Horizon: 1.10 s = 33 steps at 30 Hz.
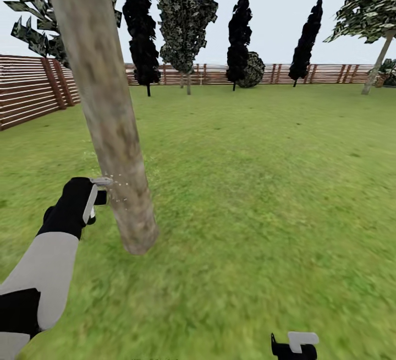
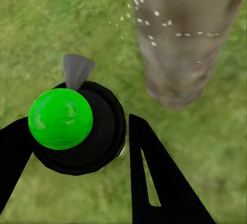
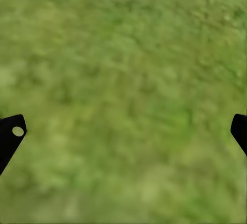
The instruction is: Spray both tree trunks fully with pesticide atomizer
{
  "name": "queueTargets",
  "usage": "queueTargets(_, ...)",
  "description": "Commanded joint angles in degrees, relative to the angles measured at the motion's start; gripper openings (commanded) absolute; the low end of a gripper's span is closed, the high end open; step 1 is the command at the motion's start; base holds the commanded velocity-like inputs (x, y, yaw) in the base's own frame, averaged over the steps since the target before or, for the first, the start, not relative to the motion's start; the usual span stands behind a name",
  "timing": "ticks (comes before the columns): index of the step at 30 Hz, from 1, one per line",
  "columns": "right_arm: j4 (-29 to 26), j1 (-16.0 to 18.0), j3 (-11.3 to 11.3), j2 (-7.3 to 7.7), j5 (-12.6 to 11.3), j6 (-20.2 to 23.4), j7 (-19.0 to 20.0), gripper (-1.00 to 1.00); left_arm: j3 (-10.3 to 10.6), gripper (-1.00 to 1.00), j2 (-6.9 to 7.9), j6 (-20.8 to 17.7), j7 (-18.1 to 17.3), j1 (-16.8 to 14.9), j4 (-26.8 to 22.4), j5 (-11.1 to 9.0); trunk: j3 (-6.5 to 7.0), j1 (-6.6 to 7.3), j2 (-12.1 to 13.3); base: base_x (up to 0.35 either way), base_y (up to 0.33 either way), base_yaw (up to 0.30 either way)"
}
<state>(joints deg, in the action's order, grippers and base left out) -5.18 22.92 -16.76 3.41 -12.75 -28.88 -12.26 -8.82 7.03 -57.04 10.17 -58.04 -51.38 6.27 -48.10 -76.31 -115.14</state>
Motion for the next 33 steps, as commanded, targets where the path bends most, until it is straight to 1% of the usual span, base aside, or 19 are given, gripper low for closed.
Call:
queueTargets(1,0.0,0.0,-0.5,0.02,-0.4,-0.1,-0.2,1.0,0.0,-1.0,0.2,-0.2,-0.3,0.1,0.0,0.4,-0.05,0.01,0.0,0.0,0.0,0.276)
queueTargets(3,0.0,0.0,-0.5,0.02,-0.4,-0.1,-0.2,1.0,0.0,-1.0,0.2,-0.2,-0.3,0.2,0.0,0.4,-0.05,0.01,0.0,0.0,0.0,0.276)
queueTargets(6,0.0,0.0,-0.5,0.02,-0.4,-0.1,-0.2,1.0,0.0,-1.0,-0.3,-0.2,-0.3,-0.1,-0.1,0.5,-0.05,0.01,0.0,0.131,-0.144,0.201)
queueTargets(12,0.1,0.0,-0.5,0.1,-0.4,-0.1,-0.2,1.0,0.0,-1.0,-0.41,-0.2,-0.3,-0.2,-0.1,0.5,-0.05,0.01,0.0,0.158,-0.229,0.018)
queueTargets(15,0.1,0.0,-0.5,0.1,-0.3,-0.1,-0.2,1.0,0.0,-1.0,-0.43,-0.2,-0.3,-0.3,-0.2,0.5,-0.05,0.01,0.0,0.036,-0.265,0.0)
queueTargets(20,0.1,0.0,-0.5,0.1,-0.3,0.0,-0.2,1.0,0.0,-1.0,-0.01,-0.1,-0.3,-0.6,-0.3,0.6,-0.05,0.01,0.0,-0.112,-0.271,0.0)
queueTargets(26,0.1,0.0,-0.5,0.1,-0.3,0.0,-0.2,1.0,0.0,-1.0,-0.36,0.0,-0.2,-0.8,-0.3,0.8,-0.05,0.01,0.0,-0.141,-0.27,0.0)
queueTargets(33,0.1,0.0,-0.5,0.02,-0.3,-0.1,-0.1,1.0,0.0,-1.0,-0.13,0.0,-0.1,-0.8,-0.3,0.9,-0.05,0.01,0.0,-0.126,-0.27,0.0)
